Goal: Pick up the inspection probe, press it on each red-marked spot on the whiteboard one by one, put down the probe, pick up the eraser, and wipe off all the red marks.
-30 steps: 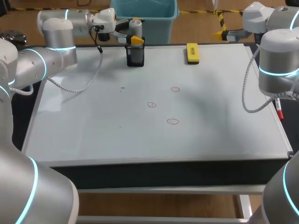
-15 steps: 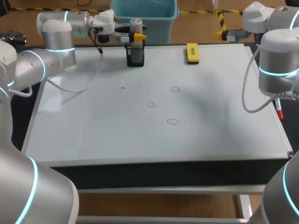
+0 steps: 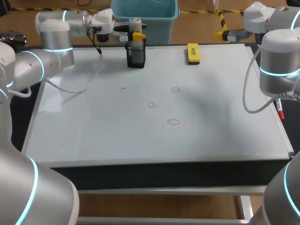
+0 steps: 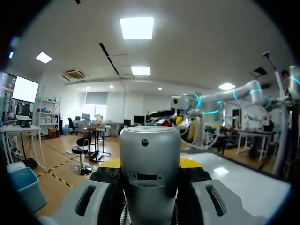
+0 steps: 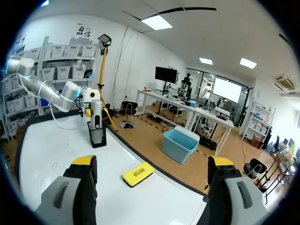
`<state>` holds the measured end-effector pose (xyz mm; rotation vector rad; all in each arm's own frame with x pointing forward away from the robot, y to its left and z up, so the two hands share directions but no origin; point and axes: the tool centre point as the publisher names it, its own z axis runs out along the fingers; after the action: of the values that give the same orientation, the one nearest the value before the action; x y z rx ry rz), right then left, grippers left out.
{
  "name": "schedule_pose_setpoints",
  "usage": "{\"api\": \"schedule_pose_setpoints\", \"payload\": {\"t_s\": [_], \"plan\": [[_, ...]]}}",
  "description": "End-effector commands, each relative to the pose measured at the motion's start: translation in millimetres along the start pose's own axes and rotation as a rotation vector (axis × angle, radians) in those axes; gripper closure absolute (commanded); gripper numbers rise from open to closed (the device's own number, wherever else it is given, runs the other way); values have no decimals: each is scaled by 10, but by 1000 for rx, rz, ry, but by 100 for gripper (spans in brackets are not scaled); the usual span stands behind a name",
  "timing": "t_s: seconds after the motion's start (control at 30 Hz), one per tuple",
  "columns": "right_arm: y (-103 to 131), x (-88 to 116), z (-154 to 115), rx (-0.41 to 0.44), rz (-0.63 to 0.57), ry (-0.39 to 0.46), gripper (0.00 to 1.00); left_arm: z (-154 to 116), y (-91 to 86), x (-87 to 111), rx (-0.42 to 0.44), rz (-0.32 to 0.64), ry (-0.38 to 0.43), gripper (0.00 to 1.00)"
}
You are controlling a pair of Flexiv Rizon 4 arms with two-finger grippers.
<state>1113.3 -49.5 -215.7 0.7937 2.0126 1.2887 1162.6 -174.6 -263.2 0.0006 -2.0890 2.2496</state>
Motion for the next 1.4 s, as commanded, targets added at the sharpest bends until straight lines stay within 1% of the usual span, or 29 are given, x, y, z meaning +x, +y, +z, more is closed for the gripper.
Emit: {"api": "schedule_pose_setpoints", "payload": {"t_s": [0.03, 0.1, 0.23, 0.33, 0.63, 0.87, 1.03, 1.07, 1.23, 1.33, 1.4], "plan": [[-2, -4, 3, 0, 0, 1, 0, 27, -131, 35, -21, -1, -22, 100], [-2, -4, 3, 0, 0, 1, 0, 32, -183, 33, -7, 7, -20, 100], [-2, -4, 3, 0, 0, 1, 0, 28, -292, 28, -15, 9, -30, 100], [-2, -4, 3, 0, 0, 1, 0, 13, -400, 46, -22, 22, -38, 100], [-2, -4, 3, 0, 0, 1, 0, -21, -710, 106, -4, 50, -45, 100], [-2, -4, 3, 0, 0, 1, 0, -41, -929, 95, -14, 7, -95, 100], [-2, -4, 3, 0, 0, 1, 0, -85, -1110, 144, -12, 28, -106, 100], [-2, -4, 3, 0, 0, 1, 0, -102, -1144, 154, -23, 24, -112, 100], [-2, -4, 3, 0, 0, 1, 0, -279, -1262, 220, -5, 42, -147, 100], [-2, -4, 3, 0, 0, 1, 0, -438, -1271, 244, -17, 49, -177, 100], [-2, -4, 3, 0, 0, 1, 0, -521, -1265, 295, -25, 52, -200, 100]]}}
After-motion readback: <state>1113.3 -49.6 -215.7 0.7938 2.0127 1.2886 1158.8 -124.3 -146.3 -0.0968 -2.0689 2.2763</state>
